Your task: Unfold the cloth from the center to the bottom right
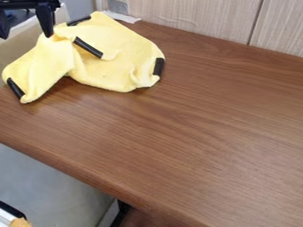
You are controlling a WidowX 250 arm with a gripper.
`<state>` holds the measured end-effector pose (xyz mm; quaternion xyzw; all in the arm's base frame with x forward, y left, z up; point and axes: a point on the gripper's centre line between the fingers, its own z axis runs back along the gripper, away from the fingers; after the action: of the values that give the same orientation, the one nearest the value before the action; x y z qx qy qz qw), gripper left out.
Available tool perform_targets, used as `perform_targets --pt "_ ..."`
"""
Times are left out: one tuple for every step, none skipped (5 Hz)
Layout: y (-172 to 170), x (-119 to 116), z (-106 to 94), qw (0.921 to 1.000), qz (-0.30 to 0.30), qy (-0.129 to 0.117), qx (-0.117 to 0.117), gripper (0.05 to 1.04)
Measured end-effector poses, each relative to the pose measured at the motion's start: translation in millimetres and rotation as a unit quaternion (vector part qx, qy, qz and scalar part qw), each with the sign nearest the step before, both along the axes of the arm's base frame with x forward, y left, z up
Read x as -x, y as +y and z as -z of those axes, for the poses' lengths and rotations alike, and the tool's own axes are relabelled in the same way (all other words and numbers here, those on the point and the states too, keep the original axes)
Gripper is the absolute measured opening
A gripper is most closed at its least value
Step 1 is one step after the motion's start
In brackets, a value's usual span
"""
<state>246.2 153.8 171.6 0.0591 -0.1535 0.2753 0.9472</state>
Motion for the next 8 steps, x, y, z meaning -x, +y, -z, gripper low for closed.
perform_targets --pt "-0.1 -0.2 5.7 0.9999 0.004 0.011 0.006 0.999" --pt "-3.3 -6.9 8.6 0.9958 0.082 0.039 0.001 0.999" --pt "-2.5 -18.1 7.6 0.9841 0.17 0.052 -0.007 0.999" --pt "4.6 -22.0 11.2 0.963 0.265 0.051 -0.008 0.999" --pt "7.2 -30.3 25.5 0.9228 0.379 0.06 -0.03 0.999" --pt "5.2 -37.2 33.9 0.8829 0.462 0.069 -0.05 0.999" --pt "-3.4 -48.9 39.9 0.8686 0.487 0.07 -0.055 0.999" --pt "-13.1 -60.7 37.1 0.8582 0.505 0.064 -0.069 0.999"
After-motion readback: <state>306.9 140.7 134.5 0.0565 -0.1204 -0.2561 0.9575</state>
